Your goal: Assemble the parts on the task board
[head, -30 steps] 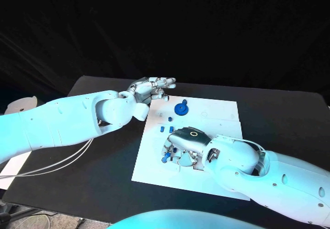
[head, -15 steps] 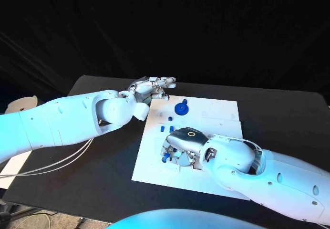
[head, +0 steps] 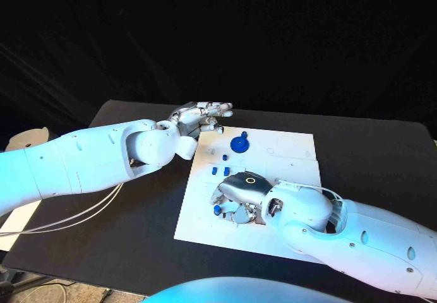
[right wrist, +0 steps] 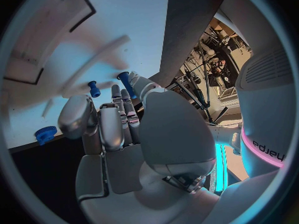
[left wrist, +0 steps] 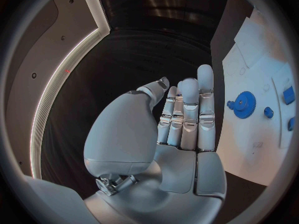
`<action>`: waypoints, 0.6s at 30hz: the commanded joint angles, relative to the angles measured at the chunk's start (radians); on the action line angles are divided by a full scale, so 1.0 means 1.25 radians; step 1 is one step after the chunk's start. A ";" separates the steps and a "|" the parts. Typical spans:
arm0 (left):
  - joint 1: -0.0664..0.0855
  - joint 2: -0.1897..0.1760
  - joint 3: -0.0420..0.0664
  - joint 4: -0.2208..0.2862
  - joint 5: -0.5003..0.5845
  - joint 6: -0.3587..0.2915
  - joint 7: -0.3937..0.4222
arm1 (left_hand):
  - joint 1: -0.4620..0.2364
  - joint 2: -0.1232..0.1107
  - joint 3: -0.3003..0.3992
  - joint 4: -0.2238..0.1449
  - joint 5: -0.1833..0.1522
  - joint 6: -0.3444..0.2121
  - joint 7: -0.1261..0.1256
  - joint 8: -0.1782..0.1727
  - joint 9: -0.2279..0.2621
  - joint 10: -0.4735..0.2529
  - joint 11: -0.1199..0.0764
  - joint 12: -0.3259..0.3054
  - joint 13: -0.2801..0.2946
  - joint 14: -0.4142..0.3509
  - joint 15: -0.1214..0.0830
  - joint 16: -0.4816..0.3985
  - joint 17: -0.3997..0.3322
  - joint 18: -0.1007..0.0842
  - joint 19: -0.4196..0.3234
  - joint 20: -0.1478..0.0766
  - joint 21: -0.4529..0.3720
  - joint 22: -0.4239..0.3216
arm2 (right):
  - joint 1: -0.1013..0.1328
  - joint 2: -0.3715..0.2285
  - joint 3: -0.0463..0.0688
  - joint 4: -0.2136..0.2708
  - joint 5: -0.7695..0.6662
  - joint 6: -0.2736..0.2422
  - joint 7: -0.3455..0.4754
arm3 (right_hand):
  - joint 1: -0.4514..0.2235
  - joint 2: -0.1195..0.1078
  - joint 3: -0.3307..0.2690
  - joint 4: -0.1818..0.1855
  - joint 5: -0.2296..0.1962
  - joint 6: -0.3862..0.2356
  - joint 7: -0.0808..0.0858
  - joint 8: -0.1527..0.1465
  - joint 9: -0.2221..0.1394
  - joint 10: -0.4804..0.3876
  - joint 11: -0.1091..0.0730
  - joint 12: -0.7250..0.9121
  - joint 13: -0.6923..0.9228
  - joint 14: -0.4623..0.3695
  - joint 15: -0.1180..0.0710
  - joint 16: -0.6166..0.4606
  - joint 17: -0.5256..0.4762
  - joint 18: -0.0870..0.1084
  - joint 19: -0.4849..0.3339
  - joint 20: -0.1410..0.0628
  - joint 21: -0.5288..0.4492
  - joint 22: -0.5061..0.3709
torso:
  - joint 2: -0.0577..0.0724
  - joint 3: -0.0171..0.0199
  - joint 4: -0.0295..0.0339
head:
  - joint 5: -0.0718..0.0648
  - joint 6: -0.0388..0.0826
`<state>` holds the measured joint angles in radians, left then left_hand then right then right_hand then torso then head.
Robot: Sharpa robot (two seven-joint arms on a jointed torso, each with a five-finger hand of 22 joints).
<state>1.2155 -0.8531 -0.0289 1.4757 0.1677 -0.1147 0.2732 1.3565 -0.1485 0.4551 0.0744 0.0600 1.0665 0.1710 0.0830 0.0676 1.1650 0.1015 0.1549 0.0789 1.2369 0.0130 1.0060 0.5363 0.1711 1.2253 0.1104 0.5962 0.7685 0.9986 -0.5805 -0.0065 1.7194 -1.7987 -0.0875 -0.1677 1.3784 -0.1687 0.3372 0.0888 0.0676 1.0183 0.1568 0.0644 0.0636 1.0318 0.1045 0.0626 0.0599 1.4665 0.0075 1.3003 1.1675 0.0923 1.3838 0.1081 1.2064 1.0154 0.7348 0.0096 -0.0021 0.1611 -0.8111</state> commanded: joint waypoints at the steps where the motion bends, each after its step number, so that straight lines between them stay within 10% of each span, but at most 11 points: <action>1: 0.001 0.001 0.000 0.001 -0.002 0.014 0.002 | -0.002 0.007 -0.001 -0.002 0.003 -0.004 0.002 0.003 0.000 -0.005 -0.002 0.006 0.000 -0.005 0.001 0.002 -0.001 0.009 0.002 0.003 -0.002 -0.001 | 0.000 0.000 0.000 0.000 -0.006 -0.010 -0.009 | -0.008 0.002 -0.043 0.002 -0.001 -0.035 0.002 -0.002 0.000 -0.040 0.007 0.001 0.002 0.027 0.011 -0.004 -0.004 0.014 -0.001 0.009 -0.006 -0.004 | 0.000 0.0004 0.0003 | -0.001 0.001; 13: 0.001 -0.001 0.000 0.000 -0.002 0.015 0.000 | -0.002 0.007 -0.001 -0.002 0.003 -0.004 0.002 0.003 0.000 -0.005 -0.002 0.006 0.000 -0.005 0.001 0.002 -0.001 0.009 0.002 0.003 -0.002 -0.001 | 0.000 -0.059 0.006 0.047 0.031 -0.151 0.019 | 0.034 0.023 -0.172 0.033 0.003 -0.071 0.015 0.000 0.003 -0.073 0.014 0.007 0.004 0.024 0.016 -0.008 -0.018 0.017 -0.005 0.016 -0.014 -0.017 | 0.000 0.0008 -0.0016 | -0.006 0.004; 18: 0.000 -0.003 0.000 0.001 -0.002 0.014 0.000 | -0.002 0.007 -0.001 -0.002 0.003 -0.004 0.002 0.003 0.000 -0.005 -0.002 0.006 0.000 -0.005 0.001 0.002 -0.001 0.009 0.002 0.003 -0.002 -0.001 | 0.018 -0.161 0.020 0.106 0.121 -0.188 0.006 | 0.044 0.040 -0.180 0.041 0.001 -0.037 0.006 0.007 0.006 0.004 0.000 0.041 0.011 0.022 0.007 -0.015 -0.030 0.019 -0.007 0.010 -0.019 -0.026 | -0.002 -0.0014 -0.0025 | -0.029 0.014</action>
<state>1.2155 -0.8575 -0.0290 1.4749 0.1677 -0.1140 0.2706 1.3565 -0.1485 0.4551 0.0744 0.0600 1.0665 0.1711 0.0830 0.0676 1.1650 0.1015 0.1549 0.0790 1.2369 0.0131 1.0060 0.5364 0.1711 1.2253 0.1105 0.5962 0.7685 1.0155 -0.7613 0.0171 1.8393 -1.7397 -0.2522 -0.1583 1.4295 -0.1265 0.1170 0.1409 0.0676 0.9644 0.1659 0.0695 0.0701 1.0151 0.1097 0.1044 0.0712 1.4646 0.0198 1.2841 1.1317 0.1077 1.3768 0.1221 1.1851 0.9842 0.7341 0.0100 -0.0038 0.1396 -0.7994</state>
